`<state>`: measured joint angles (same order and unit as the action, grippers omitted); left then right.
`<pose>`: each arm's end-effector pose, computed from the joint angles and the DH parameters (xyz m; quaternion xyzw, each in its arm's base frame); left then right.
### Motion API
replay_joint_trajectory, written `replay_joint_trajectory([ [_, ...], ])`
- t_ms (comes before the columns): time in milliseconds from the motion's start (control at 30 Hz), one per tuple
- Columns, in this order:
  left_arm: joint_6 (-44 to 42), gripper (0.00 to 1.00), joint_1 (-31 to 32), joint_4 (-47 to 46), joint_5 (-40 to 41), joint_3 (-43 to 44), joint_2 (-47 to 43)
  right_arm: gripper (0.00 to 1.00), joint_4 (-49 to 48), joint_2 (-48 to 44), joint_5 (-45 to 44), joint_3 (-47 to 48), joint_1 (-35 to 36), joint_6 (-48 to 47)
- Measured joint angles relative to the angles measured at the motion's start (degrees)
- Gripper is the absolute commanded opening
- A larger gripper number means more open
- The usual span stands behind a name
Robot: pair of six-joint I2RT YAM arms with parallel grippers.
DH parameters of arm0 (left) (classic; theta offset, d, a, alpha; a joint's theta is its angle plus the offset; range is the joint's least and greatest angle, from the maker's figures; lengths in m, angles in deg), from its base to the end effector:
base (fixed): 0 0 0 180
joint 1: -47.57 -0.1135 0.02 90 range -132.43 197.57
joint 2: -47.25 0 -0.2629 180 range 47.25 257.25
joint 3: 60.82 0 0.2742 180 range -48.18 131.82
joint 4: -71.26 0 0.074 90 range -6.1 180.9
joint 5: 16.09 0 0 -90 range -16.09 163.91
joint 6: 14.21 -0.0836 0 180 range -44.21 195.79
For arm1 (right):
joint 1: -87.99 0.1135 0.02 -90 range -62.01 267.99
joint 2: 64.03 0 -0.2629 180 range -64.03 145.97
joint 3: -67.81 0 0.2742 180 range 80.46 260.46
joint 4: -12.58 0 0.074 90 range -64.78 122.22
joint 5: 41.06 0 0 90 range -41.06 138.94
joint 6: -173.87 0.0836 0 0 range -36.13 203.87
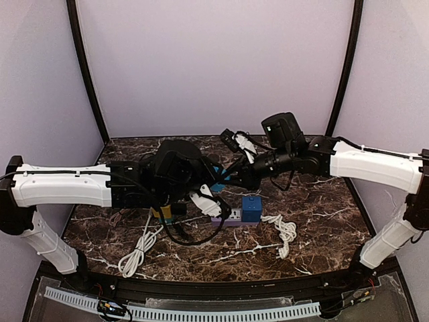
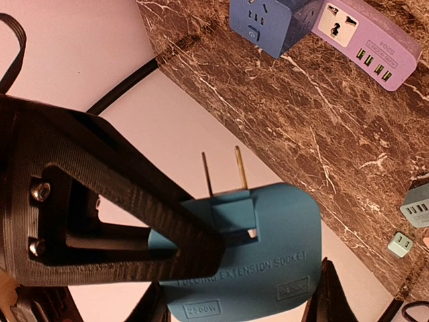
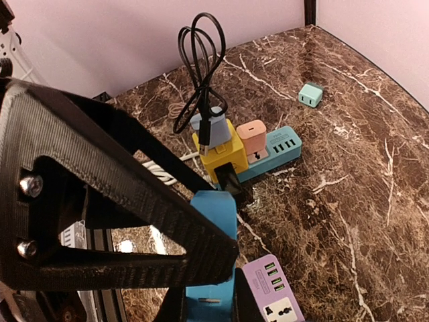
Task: Insert the plug
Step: Adjust the plug.
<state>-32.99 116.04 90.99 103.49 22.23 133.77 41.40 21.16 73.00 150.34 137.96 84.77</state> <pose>0.1898 -0.3686 0.3015 0.8036 0.1599 0.3835 0.4262 0.2312 0.3283 0.2842 -0.4470 0.7339 0.3695 0.3536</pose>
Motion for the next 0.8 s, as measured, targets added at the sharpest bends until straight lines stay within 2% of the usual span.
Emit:
replay_joint_trajectory([
  [67,0.28,0.01,-0.11,-0.24,0.04,-0.55,-0.37,0.00,-0.28,0.07,0.48,0.07,0.31,-0.46],
  [100,0.55,0.04,-0.11,-0.26,0.07,-0.70,-0.55,0.00,-0.39,0.07,0.76,0.07,0.31,-0.39],
  [133,0.98,0.16,-0.09,-0.33,0.02,-0.76,-0.70,0.00,-0.50,0.07,0.83,0.07,0.31,-0.44],
  [167,1.44,0.53,-0.09,-0.31,0.07,-0.79,-0.76,0.00,-0.68,0.04,0.90,0.07,0.28,-0.61],
  [233,3.23,0.89,-0.09,-0.09,0.09,-0.70,-0.85,0.00,-0.83,-0.09,1.07,-0.07,0.22,-0.72],
  [300,8.63,0.98,-0.13,1.97,-0.15,0.28,-0.81,0.00,-1.66,-0.81,1.31,-1.01,-0.22,-0.66],
  [433,28.98,0.99,-2.80,14.45,-7.39,10.86,-0.26,0.00,-5.66,-5.62,3.87,-6.93,-3.06,-1.03],
  [567,51.65,0.95,-11.04,21.51,-23.69,19.04,-1.77,0.00,-15.04,-13.16,10.91,-16.63,-4.98,-2.62],
  [633,60.43,0.91,-14.16,23.65,-31.50,19.17,-3.63,0.00,-20.63,-15.87,14.58,-20.35,-4.98,-2.78],
  [667,64.41,0.86,-14.58,24.28,-35.17,18.97,-4.35,0.00,-22.51,-16.52,15.82,-21.24,-4.94,-2.82],
  [800,75.76,0.69,-13.75,23.61,-47.93,17.31,-5.31,0.00,-32.52,-18.45,19.30,-25.07,-4.92,-2.25],
])
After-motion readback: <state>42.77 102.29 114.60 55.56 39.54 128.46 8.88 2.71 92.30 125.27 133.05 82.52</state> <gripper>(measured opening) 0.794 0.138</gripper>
